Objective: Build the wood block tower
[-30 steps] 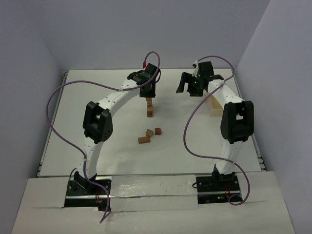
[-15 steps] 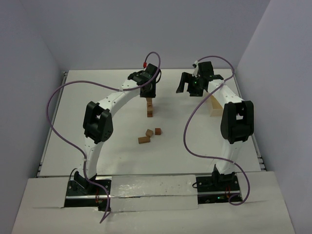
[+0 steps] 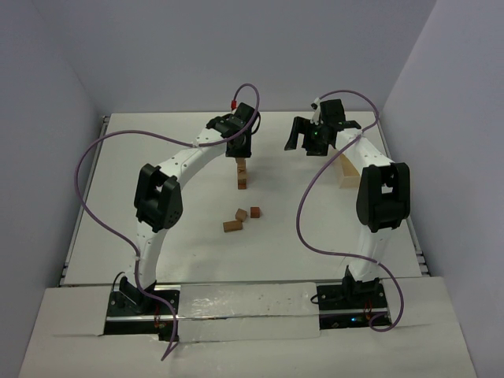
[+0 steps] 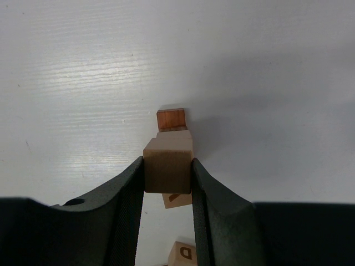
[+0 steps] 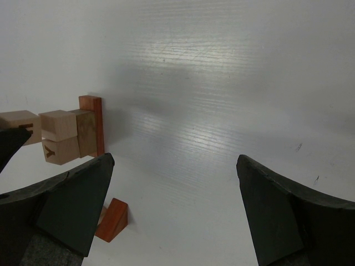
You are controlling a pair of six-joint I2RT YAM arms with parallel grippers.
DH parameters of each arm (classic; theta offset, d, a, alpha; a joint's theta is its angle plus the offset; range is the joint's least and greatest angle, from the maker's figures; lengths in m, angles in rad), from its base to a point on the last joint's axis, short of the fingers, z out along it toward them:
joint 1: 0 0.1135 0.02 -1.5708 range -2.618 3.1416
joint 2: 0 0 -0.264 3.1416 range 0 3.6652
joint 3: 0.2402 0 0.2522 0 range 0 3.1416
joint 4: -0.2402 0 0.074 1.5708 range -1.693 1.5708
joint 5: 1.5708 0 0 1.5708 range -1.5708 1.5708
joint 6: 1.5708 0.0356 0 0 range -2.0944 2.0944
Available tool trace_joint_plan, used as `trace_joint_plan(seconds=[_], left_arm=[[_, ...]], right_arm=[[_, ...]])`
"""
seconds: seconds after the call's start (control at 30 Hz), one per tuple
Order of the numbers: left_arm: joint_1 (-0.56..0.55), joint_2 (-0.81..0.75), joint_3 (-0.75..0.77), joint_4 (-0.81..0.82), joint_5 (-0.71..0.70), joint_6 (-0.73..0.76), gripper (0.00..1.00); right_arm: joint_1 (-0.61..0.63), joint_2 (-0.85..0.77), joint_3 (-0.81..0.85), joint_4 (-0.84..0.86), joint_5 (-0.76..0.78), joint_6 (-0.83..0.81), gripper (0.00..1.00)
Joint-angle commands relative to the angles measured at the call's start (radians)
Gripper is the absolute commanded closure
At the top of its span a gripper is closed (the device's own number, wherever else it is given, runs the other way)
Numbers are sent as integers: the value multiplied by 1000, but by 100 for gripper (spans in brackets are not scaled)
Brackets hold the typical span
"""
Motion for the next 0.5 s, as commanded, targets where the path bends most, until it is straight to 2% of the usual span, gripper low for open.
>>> trace_joint_plan(seconds=[0.0,0.47], left_arm=[[-10,5,19,-3,-13,-2,71],[-10,15,15,-7,-7,-10,71]], right_arm=[[-4,-1,42,7,-1,4,0],[-5,5,49,5,-4,7,0]])
